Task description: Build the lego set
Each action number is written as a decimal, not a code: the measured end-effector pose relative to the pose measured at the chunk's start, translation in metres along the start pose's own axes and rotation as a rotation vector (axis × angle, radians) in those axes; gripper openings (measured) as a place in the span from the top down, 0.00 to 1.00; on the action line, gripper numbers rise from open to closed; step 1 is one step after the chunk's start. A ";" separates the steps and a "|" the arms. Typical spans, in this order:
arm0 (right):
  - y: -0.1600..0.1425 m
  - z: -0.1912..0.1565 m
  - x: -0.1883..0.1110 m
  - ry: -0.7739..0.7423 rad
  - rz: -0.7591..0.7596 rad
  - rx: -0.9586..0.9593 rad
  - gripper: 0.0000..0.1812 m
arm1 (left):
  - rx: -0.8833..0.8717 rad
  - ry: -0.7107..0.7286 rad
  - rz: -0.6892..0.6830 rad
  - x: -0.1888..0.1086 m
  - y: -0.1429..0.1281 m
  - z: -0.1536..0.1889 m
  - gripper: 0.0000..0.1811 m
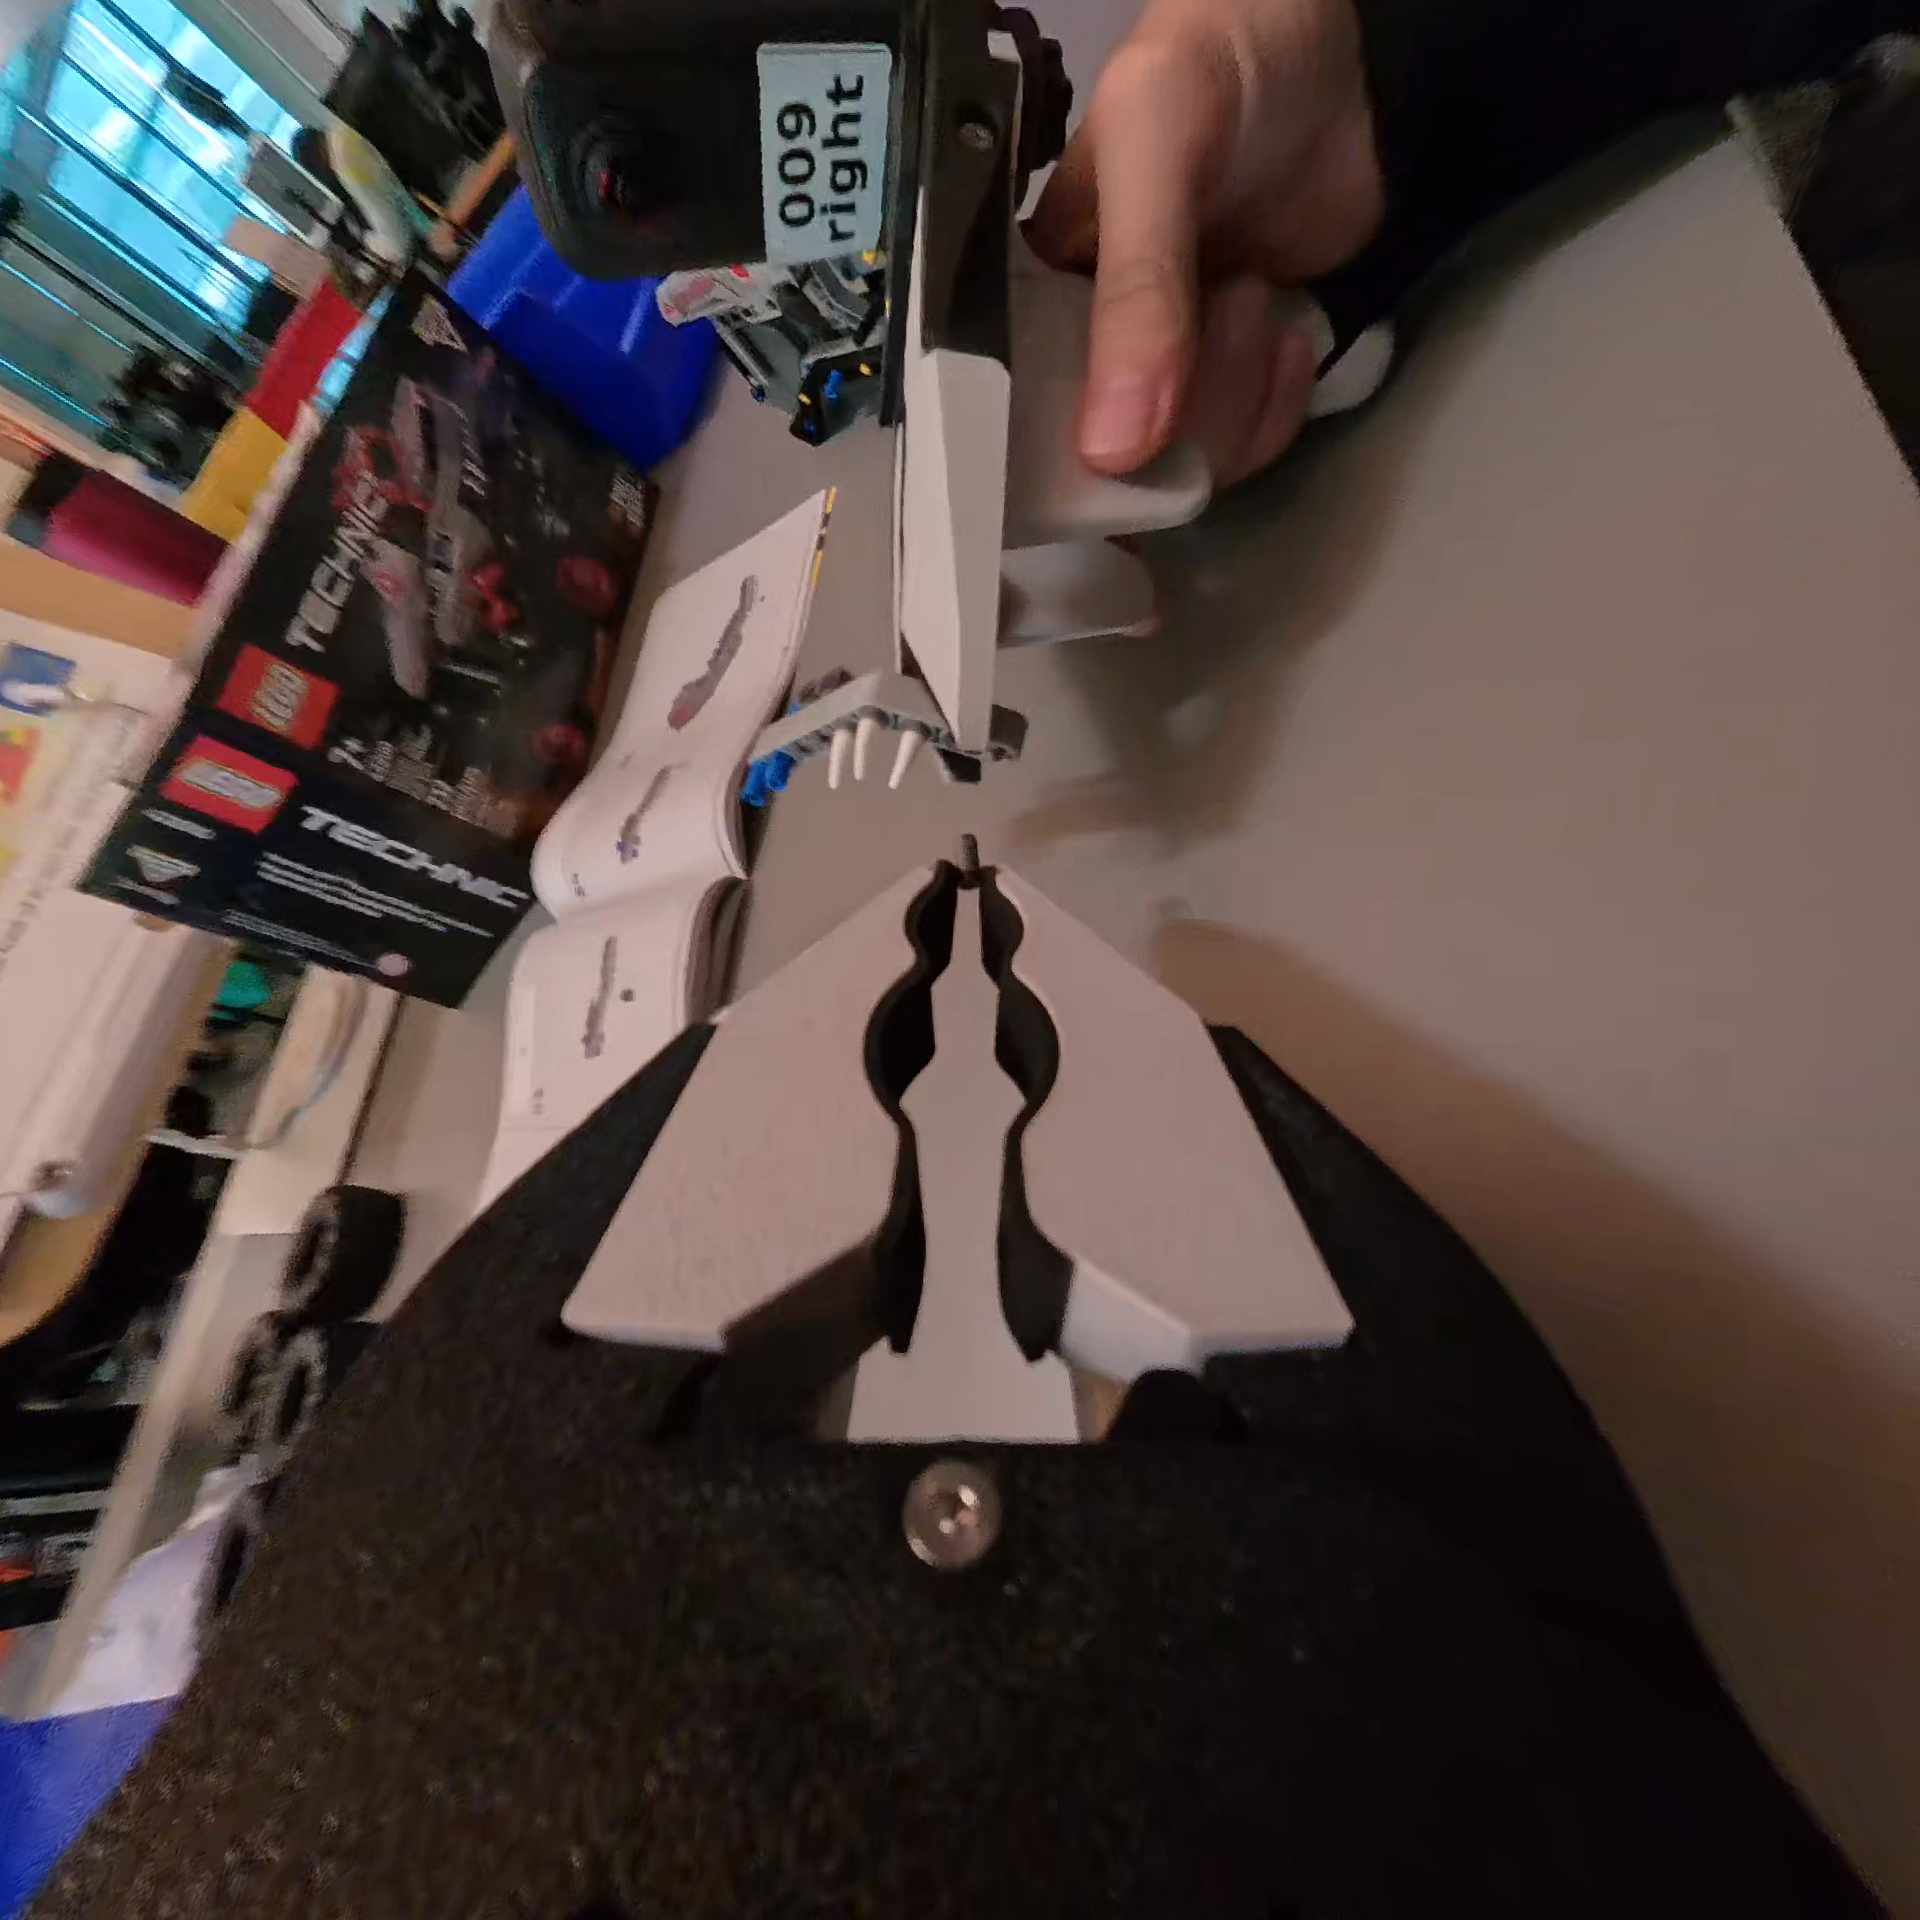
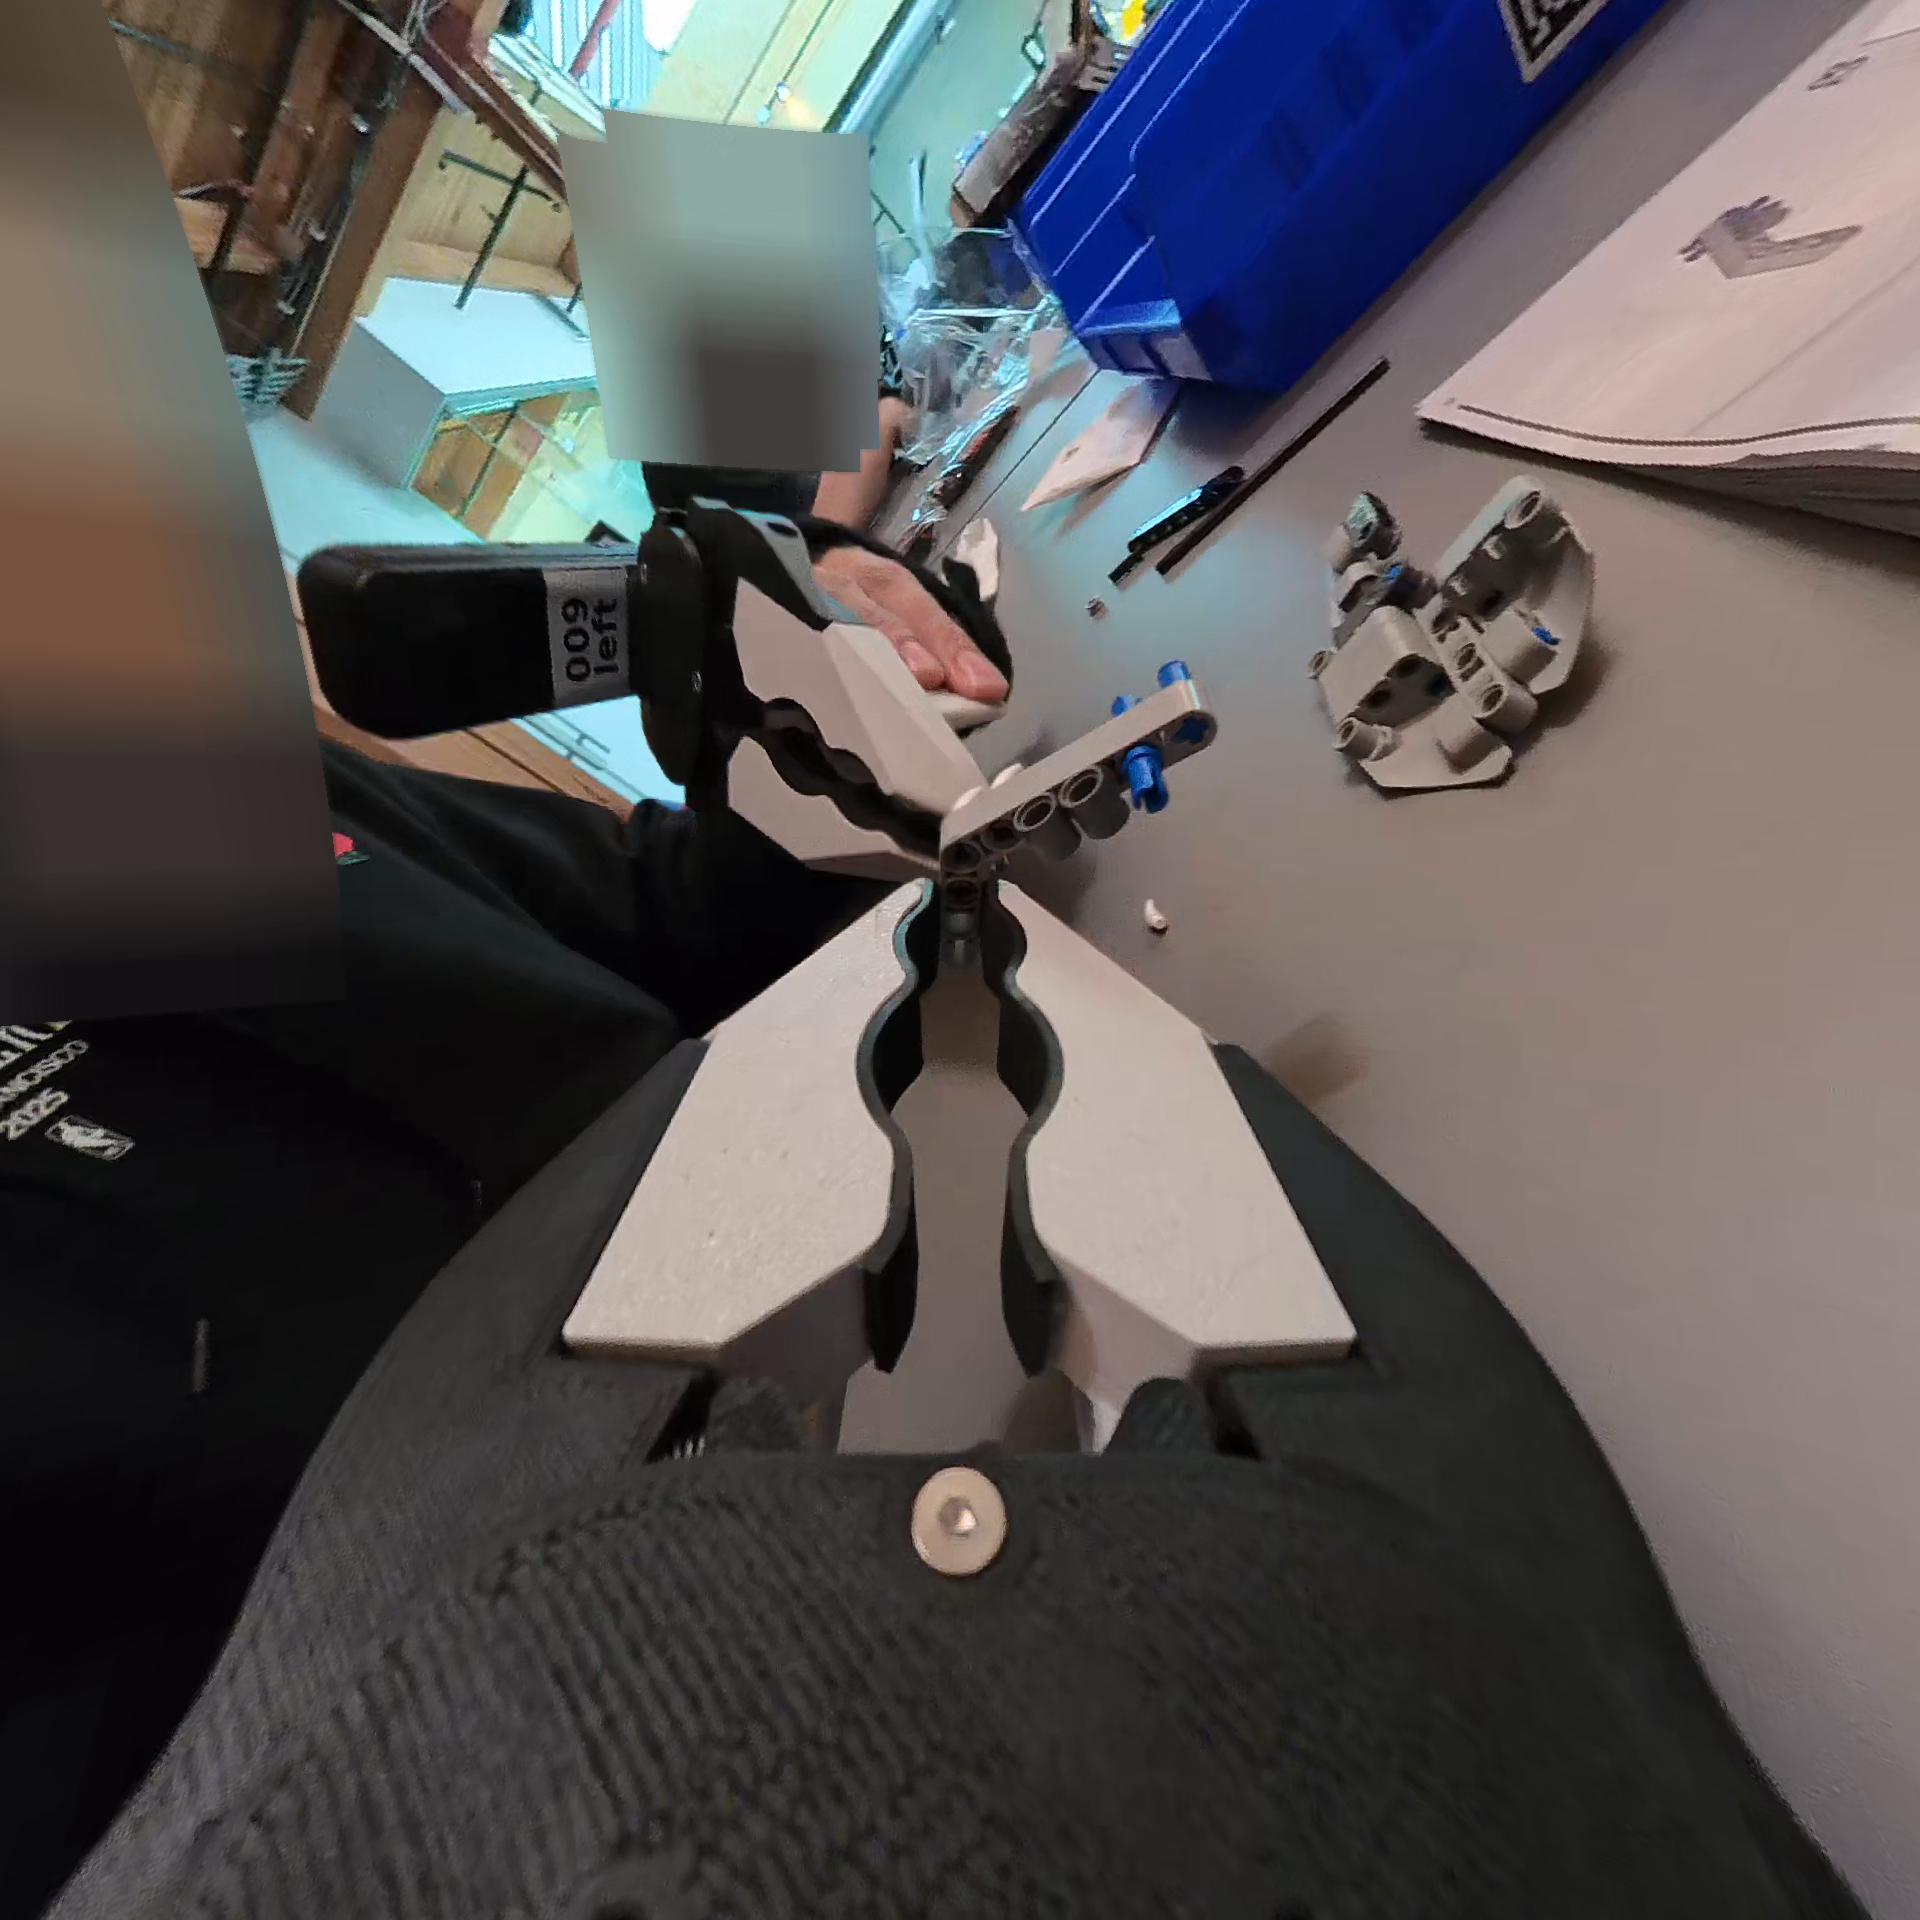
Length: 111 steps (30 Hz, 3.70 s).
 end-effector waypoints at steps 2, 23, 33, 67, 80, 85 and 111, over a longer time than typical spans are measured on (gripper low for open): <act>-0.001 -0.002 0.000 0.022 -0.010 -0.003 0.97 | 0.046 0.049 0.020 -0.003 0.003 -0.002 0.99; -0.008 -0.001 0.013 -0.031 -0.104 -0.036 0.97 | 0.289 0.125 -0.068 0.001 0.008 0.014 0.99; -0.011 -0.001 0.015 -0.037 -0.139 -0.039 0.96 | 0.026 0.018 0.069 -0.003 0.006 0.013 1.00; 0.001 -0.035 0.006 0.364 0.003 -0.064 0.96 | -0.337 -0.131 0.459 -0.020 0.030 0.001 0.99; -0.006 -0.025 0.017 0.224 -0.075 -0.062 0.97 | 0.146 -0.033 0.159 -0.023 0.022 0.009 0.99; -0.009 -0.025 0.021 0.220 -0.113 -0.063 0.96 | 0.120 -0.060 0.158 -0.026 0.021 0.011 0.99; -0.013 -0.015 0.029 0.137 -0.163 -0.026 0.96 | -0.033 -0.106 0.199 -0.026 0.012 0.012 0.99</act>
Point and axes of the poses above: each gripper's, where its closed fingertips meet, x out along the fingers, y out of its top, z = x × y across the jaws, the point moved 5 cm from there along -x, back along the fingers
